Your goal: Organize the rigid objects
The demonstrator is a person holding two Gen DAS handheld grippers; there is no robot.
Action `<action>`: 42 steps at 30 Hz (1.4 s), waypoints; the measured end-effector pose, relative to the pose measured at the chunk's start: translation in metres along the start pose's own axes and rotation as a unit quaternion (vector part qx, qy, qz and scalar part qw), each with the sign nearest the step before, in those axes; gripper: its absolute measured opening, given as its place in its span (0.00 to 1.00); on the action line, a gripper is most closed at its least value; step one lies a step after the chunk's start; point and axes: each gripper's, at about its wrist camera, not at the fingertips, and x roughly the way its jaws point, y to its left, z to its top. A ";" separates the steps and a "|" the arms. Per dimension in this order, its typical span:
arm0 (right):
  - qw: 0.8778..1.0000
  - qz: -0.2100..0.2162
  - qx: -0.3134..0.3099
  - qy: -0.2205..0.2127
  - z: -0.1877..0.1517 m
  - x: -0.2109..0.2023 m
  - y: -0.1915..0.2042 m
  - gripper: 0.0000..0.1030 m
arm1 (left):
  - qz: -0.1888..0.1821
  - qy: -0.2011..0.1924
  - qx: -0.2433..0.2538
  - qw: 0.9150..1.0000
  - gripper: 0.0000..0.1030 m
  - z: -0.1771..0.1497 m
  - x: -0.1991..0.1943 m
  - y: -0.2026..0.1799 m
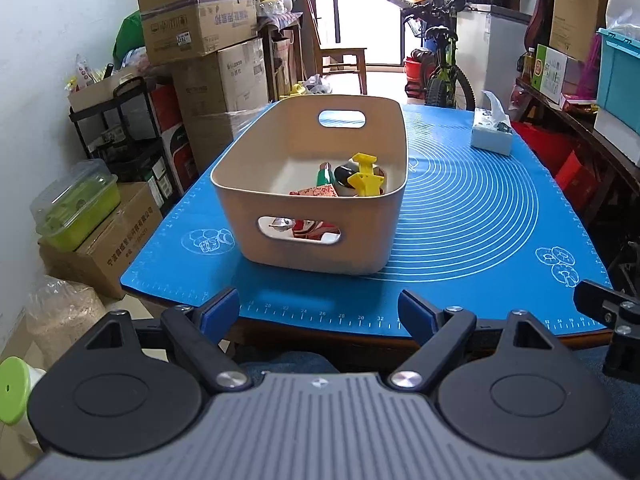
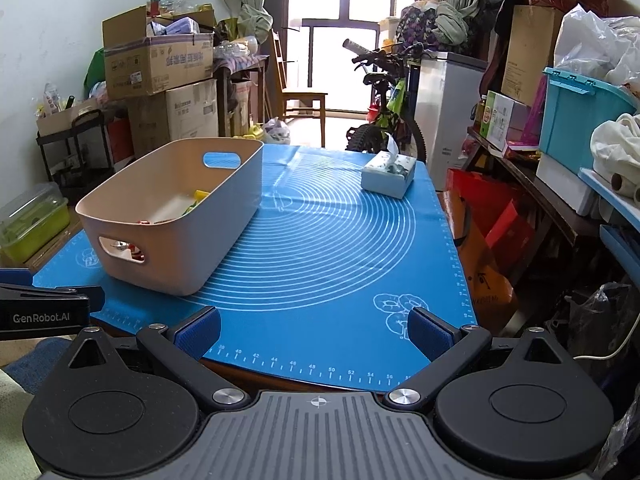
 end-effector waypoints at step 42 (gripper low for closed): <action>1.000 0.003 0.005 0.003 0.000 0.001 -0.003 0.98 | 0.005 0.000 0.005 1.000 0.84 0.000 0.000 -0.001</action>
